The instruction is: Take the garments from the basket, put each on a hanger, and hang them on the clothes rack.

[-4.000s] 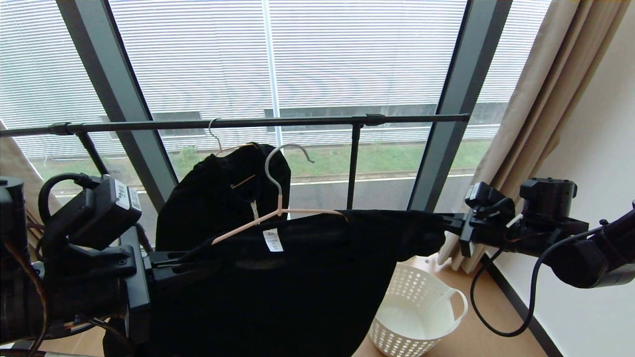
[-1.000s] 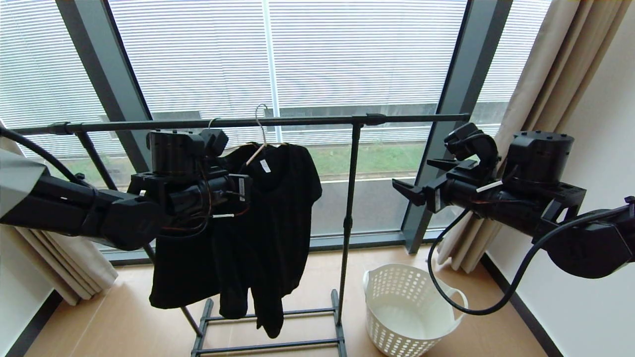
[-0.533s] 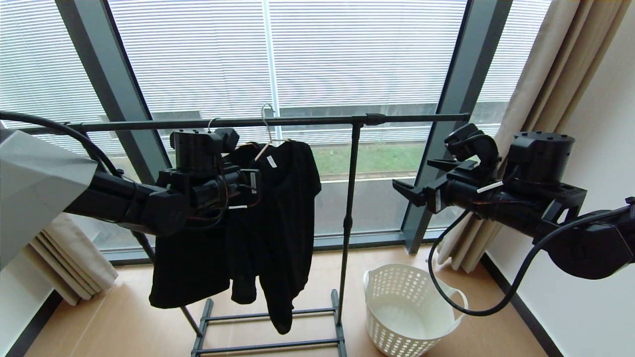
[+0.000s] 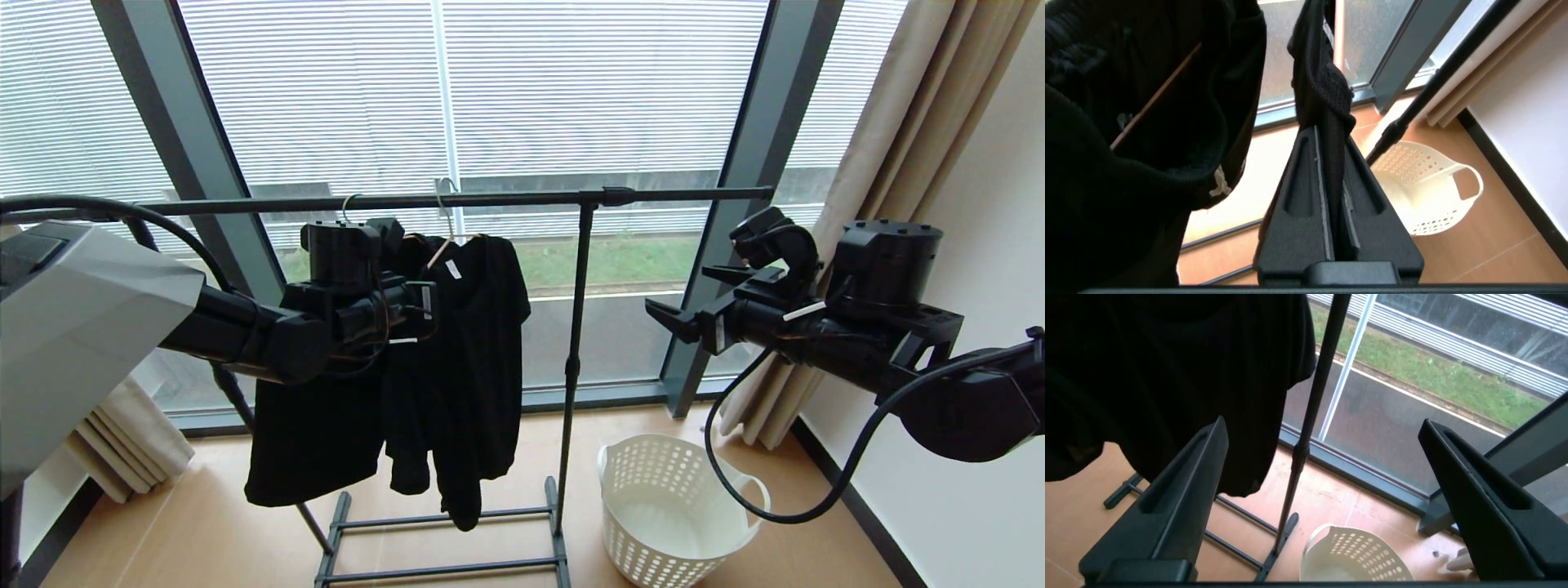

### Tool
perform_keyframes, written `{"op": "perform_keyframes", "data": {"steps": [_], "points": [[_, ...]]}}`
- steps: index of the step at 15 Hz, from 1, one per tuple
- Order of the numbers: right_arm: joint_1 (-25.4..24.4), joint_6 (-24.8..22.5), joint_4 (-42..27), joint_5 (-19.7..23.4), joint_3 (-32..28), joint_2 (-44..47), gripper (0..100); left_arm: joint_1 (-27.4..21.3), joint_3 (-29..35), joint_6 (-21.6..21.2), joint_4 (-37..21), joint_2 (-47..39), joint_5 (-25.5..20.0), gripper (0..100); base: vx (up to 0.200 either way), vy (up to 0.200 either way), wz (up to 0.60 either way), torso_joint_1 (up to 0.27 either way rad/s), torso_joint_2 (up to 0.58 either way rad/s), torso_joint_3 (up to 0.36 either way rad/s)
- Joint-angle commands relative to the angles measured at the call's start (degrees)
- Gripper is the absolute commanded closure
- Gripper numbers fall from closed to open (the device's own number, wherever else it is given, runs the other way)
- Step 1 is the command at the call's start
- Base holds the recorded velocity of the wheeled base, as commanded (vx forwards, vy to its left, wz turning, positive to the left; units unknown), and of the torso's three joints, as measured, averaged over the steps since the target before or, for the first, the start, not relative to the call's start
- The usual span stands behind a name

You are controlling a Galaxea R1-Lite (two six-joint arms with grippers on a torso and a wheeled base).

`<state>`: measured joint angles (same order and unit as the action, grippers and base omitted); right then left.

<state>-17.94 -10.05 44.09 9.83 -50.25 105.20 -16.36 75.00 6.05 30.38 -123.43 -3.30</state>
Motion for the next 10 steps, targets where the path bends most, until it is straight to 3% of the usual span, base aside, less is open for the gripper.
{"op": "perform_keyframes", "data": {"steps": [1,10], "points": [[-0.16,-0.06,0.03,0.02,-0.02,0.26,0,0.1,0.06,0.19,0.03,-0.58,-0.04,100,0.0,0.0,0.0,0.0,0.0,0.0],[-0.25,-0.06,0.03,0.02,-0.02,0.26,0,0.1,-0.29,0.37,-0.06,-1.11,-0.04,100,0.0,0.0,0.0,0.0,0.0,0.0]]}}
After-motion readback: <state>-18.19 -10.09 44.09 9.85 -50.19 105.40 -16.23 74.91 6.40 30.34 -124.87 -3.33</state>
